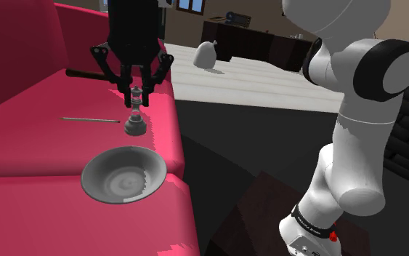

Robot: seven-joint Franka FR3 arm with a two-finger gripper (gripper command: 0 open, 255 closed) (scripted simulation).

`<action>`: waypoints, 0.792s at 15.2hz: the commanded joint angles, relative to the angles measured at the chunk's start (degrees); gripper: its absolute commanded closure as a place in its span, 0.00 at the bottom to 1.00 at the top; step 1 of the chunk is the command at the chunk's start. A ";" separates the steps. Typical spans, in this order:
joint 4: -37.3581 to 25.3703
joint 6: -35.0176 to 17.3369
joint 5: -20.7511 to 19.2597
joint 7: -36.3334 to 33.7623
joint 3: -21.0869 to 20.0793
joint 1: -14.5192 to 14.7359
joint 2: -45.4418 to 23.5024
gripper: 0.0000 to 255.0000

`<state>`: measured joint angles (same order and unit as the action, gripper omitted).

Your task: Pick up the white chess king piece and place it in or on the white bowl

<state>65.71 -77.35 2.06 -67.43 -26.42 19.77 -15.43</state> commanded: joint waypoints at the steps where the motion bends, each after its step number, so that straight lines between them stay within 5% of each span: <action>1: -6.54 2.44 -1.90 -3.45 -0.94 3.23 -4.00 1.00; 2: -8.76 3.19 -2.58 -4.48 -1.13 4.49 -5.45 1.00; 12: 7.15 -7.38 -0.10 -2.29 -0.80 1.62 0.07 1.00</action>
<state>71.21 -83.57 1.73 -70.01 -27.27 21.68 -15.90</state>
